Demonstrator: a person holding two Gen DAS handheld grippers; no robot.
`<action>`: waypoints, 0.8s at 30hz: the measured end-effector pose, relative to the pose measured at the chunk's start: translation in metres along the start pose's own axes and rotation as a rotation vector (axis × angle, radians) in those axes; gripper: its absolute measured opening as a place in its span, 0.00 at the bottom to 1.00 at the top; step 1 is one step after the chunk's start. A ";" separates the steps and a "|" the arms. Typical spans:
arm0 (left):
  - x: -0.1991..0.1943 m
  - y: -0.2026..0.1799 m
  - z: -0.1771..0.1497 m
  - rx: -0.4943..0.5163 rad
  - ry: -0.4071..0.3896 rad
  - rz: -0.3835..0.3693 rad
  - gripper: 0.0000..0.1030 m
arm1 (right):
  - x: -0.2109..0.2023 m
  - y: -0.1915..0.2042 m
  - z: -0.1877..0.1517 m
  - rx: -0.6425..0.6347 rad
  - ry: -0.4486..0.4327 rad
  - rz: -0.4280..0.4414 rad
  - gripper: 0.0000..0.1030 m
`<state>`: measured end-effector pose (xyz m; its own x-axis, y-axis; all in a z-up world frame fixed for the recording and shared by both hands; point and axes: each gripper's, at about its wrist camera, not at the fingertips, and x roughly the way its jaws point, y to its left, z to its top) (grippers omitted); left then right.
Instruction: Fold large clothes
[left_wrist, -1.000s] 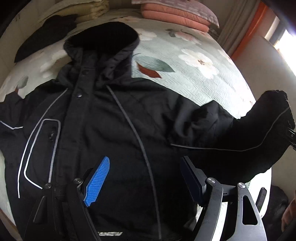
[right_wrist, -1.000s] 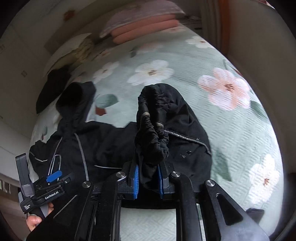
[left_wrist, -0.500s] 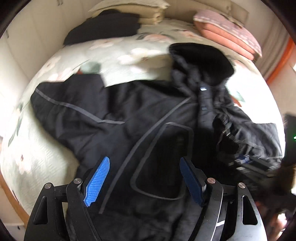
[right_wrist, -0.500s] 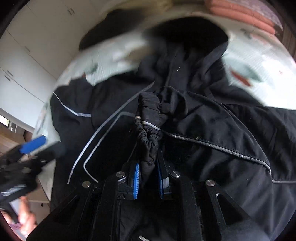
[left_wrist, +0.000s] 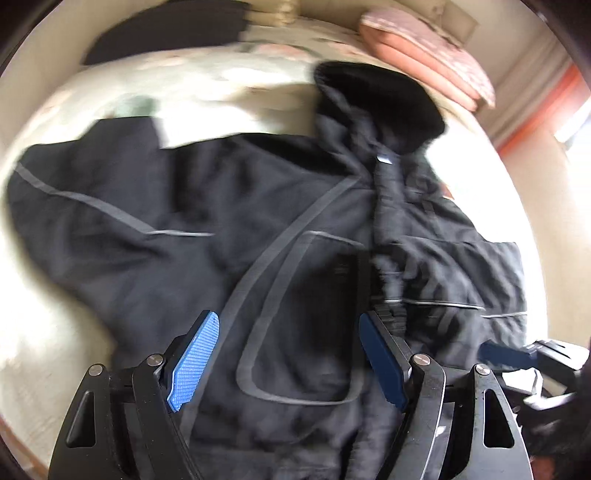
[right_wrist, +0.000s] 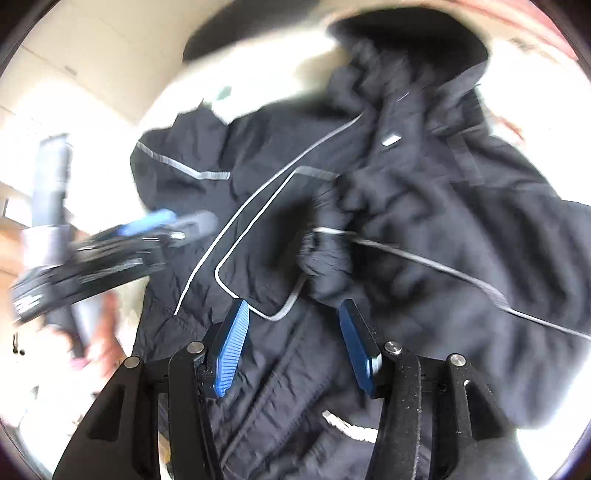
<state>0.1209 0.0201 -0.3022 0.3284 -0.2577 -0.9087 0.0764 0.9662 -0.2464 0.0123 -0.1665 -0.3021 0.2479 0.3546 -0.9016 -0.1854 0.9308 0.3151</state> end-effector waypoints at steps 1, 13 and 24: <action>0.007 -0.009 0.002 0.013 0.013 -0.033 0.78 | -0.010 -0.010 0.004 0.027 -0.024 -0.053 0.53; 0.095 -0.072 0.013 0.075 0.125 -0.193 0.18 | 0.063 -0.131 -0.016 0.188 0.015 -0.299 0.17; -0.015 -0.024 0.057 -0.029 -0.118 -0.171 0.16 | -0.041 -0.102 0.012 0.187 -0.095 -0.084 0.46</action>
<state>0.1678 0.0011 -0.2628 0.4211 -0.4132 -0.8074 0.1143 0.9073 -0.4047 0.0324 -0.2745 -0.2938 0.3451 0.2739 -0.8977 0.0171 0.9545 0.2978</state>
